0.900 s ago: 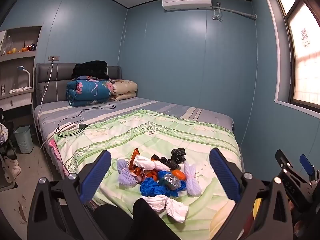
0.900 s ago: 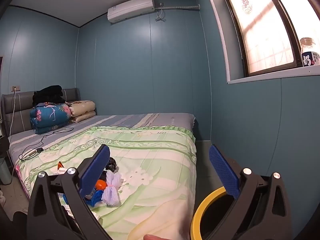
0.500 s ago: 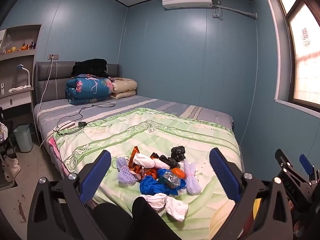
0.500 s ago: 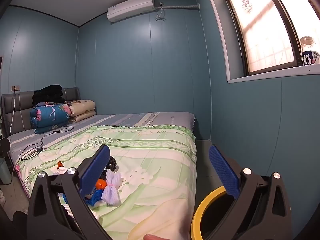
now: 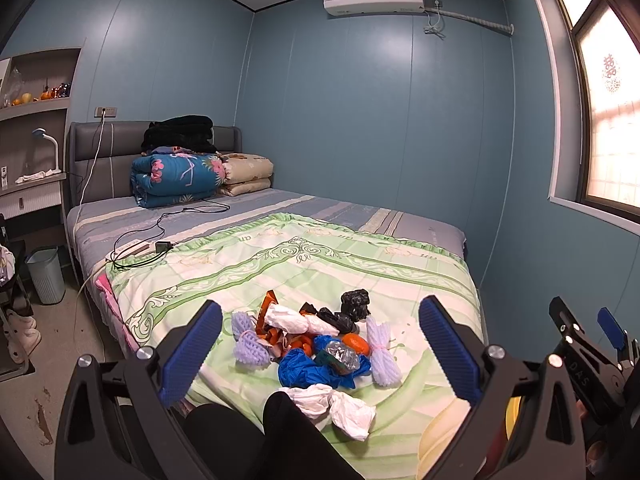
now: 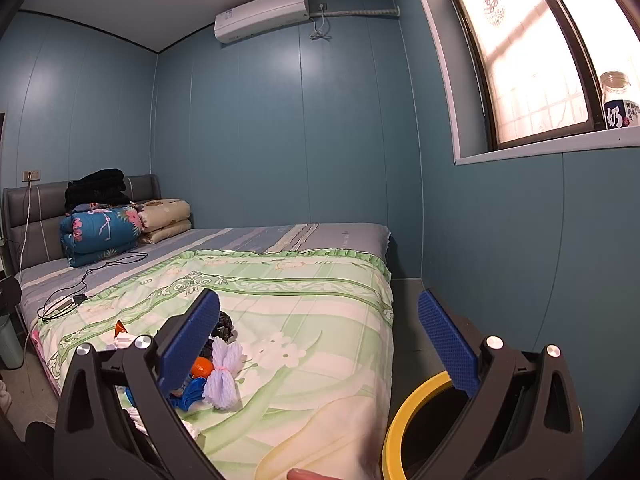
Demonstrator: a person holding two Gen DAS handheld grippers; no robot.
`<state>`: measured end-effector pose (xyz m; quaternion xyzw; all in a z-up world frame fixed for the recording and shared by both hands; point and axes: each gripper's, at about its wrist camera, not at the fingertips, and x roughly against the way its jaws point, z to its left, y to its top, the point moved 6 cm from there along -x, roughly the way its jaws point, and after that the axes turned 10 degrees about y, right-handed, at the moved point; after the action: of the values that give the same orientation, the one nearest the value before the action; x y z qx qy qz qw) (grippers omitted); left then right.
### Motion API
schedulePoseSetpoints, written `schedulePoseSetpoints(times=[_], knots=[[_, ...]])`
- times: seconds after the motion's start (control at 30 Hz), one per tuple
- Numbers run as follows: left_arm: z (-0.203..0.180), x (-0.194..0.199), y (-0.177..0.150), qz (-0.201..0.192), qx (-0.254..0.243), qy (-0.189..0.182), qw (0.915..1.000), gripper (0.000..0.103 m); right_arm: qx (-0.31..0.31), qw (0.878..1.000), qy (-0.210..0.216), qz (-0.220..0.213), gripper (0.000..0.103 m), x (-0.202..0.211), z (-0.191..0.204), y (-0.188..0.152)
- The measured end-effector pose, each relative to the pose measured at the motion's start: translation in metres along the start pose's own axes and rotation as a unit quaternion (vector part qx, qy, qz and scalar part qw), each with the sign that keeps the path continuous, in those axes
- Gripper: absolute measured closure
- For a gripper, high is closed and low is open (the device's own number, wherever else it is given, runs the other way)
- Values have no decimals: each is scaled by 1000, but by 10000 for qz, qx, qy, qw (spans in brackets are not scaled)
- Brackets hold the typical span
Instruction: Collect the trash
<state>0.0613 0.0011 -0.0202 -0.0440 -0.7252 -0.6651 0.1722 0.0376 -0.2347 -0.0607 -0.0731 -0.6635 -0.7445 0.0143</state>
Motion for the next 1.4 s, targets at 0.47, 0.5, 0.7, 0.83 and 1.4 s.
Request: schedulePoseSetpoints(times=[0.47,0.5,0.7,0.83,1.4], knots=[[1,-2,-3,44,1,-24,10000,8,-15,10000,6,8,8,-1,-2,-1],[1,-2,-3,44,3,-24,10000,8,-12,10000,6,7,8,-1,-2,-1],[0,-2,-3,42,-1,-17,10000,8,-14,10000,12,5,8,-1,-2,-1],[0,-2,-3,39,-10,-13,10000,8,-21,10000,16,10,8,-1,-2,-1],[0,-2,-4,52,1,-23,10000,8,-22,10000,2,4,8,-2,-1,-1]])
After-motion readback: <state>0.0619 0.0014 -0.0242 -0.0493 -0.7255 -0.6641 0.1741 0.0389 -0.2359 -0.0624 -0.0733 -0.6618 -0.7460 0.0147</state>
